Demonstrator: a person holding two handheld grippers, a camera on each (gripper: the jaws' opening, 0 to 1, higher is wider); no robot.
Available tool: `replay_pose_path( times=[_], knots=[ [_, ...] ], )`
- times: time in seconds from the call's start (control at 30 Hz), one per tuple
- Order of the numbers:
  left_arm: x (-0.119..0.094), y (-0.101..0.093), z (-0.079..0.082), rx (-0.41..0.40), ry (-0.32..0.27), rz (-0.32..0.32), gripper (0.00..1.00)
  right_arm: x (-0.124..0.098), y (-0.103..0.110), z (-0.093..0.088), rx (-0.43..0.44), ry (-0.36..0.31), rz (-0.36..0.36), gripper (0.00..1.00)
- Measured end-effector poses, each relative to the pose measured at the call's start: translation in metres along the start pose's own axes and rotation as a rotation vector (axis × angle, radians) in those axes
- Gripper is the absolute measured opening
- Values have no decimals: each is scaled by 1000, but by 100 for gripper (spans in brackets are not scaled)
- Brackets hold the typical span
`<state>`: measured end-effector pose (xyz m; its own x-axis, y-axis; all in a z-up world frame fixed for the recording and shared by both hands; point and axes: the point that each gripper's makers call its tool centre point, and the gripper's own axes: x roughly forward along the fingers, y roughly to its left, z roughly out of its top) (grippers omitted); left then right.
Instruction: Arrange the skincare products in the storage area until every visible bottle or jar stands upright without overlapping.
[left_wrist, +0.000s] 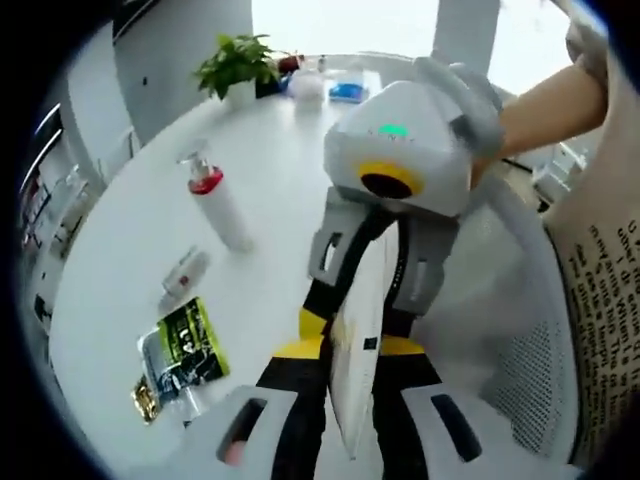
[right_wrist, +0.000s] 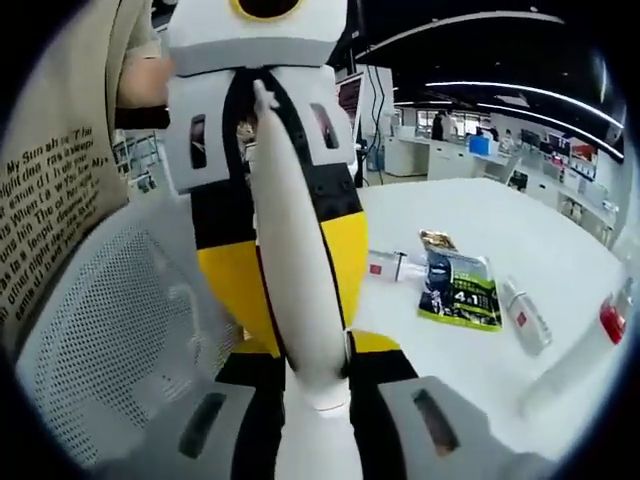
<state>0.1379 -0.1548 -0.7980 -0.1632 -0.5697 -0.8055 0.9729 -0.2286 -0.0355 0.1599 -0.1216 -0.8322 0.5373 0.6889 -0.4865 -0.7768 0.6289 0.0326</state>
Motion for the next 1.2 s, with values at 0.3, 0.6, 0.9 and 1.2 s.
replay_pose_path(
  times=[0.3, 0.6, 0.9, 1.2],
  knots=[
    [4, 6, 0, -12, -1, 3, 11, 2, -8, -7, 22, -4, -9, 24],
    [6, 7, 3, 0, -12, 12, 11, 1, -11, -9, 52, 3, -32, 28],
    [7, 7, 4, 37, -26, 30, 11, -5, -18, -14, 68, 33, -78, 40],
    [11, 17, 14, 57, -48, 44, 11, -28, -30, -22, 134, 50, -178, 61]
  ],
)
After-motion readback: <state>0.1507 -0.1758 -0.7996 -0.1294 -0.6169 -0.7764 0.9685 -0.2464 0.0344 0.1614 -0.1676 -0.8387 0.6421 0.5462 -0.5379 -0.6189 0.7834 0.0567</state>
